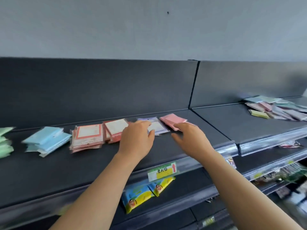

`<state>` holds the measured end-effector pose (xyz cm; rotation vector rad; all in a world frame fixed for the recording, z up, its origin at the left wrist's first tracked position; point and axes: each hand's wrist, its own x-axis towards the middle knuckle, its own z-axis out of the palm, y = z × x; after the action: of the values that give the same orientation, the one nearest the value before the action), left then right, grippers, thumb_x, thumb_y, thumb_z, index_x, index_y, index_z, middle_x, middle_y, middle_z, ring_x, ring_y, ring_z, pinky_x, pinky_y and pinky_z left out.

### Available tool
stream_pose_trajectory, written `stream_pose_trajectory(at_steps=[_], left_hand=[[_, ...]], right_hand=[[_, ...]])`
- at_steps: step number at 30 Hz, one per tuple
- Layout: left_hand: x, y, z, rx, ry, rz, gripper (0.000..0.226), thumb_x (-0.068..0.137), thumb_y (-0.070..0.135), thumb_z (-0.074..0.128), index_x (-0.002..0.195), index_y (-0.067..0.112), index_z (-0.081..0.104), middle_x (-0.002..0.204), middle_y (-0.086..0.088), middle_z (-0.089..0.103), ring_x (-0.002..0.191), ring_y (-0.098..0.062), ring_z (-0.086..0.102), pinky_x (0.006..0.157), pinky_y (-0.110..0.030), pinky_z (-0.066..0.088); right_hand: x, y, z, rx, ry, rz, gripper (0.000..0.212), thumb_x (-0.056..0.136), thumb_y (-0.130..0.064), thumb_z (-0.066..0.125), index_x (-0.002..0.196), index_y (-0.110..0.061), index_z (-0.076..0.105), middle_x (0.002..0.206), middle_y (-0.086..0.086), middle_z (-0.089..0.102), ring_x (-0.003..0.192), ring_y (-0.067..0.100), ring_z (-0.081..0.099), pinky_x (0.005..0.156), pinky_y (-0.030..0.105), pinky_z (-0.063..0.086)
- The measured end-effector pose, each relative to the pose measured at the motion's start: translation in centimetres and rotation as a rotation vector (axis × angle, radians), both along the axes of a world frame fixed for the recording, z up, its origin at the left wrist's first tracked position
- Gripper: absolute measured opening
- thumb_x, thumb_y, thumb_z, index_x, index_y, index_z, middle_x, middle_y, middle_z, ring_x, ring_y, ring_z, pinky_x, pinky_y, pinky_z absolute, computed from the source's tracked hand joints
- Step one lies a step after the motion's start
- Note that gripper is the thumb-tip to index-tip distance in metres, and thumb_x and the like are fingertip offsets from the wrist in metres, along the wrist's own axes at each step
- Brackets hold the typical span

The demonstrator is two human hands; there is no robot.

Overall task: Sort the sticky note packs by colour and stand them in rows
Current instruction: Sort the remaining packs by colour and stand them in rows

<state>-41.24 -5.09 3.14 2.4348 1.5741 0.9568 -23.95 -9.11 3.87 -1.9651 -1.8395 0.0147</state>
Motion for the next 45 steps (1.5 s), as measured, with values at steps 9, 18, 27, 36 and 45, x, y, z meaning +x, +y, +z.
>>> stream_pose_trajectory(at_steps=[9, 18, 27, 36, 45], left_hand=[[12.1, 1.6, -0.6, -0.028, 0.020, -0.114, 0.025, 0.095, 0.025, 0.049, 0.108, 0.016, 0.068, 0.103, -0.002, 0.069, 0.096, -0.025, 0.060, 0.073, -0.032, 0.044], [23.4, 7.1, -1.2, -0.068, 0.005, -0.170, 0.037, 0.097, 0.033, 0.050, 0.131, 0.020, 0.058, 0.120, 0.001, 0.063, 0.111, -0.022, 0.055, 0.091, -0.035, 0.044], [33.1, 10.9, -1.4, -0.124, 0.078, -0.205, 0.038, 0.099, 0.035, 0.048, 0.132, 0.019, 0.056, 0.120, 0.001, 0.061, 0.113, -0.021, 0.054, 0.091, -0.033, 0.045], [42.1, 12.8, -3.4, -0.198, 0.149, -0.125, 0.035, 0.098, 0.035, 0.048, 0.126, 0.017, 0.058, 0.114, 0.001, 0.061, 0.110, -0.021, 0.053, 0.090, -0.033, 0.045], [51.9, 13.6, -4.2, -0.277, 0.121, 0.068, 0.033, 0.098, 0.032, 0.048, 0.122, 0.012, 0.059, 0.120, -0.003, 0.059, 0.111, -0.023, 0.055, 0.087, -0.036, 0.049]], right_hand=[[12.5, 0.1, -1.0, -0.054, 0.026, -0.154, 0.041, 0.097, -0.032, 0.051, 0.134, -0.015, 0.053, 0.138, 0.001, 0.053, 0.123, 0.024, 0.051, 0.097, 0.036, 0.044], [23.2, 4.9, -1.4, -0.053, 0.014, -0.204, 0.043, 0.096, -0.031, 0.051, 0.136, -0.017, 0.052, 0.140, 0.000, 0.052, 0.129, 0.023, 0.047, 0.103, 0.036, 0.041], [33.2, 8.6, -2.0, -0.101, 0.046, -0.253, 0.044, 0.096, -0.033, 0.051, 0.137, -0.017, 0.052, 0.141, 0.001, 0.051, 0.130, 0.022, 0.045, 0.104, 0.036, 0.040], [45.4, 11.9, -4.4, -0.135, -0.061, -0.220, 0.036, 0.095, -0.029, 0.053, 0.122, -0.007, 0.060, 0.129, 0.009, 0.056, 0.123, 0.028, 0.049, 0.097, 0.033, 0.037], [58.3, 15.6, -6.2, -0.186, -0.231, -0.220, 0.058, 0.097, -0.046, 0.039, 0.147, -0.022, 0.028, 0.160, 0.006, 0.014, 0.147, 0.027, 0.007, 0.117, 0.046, 0.008]])
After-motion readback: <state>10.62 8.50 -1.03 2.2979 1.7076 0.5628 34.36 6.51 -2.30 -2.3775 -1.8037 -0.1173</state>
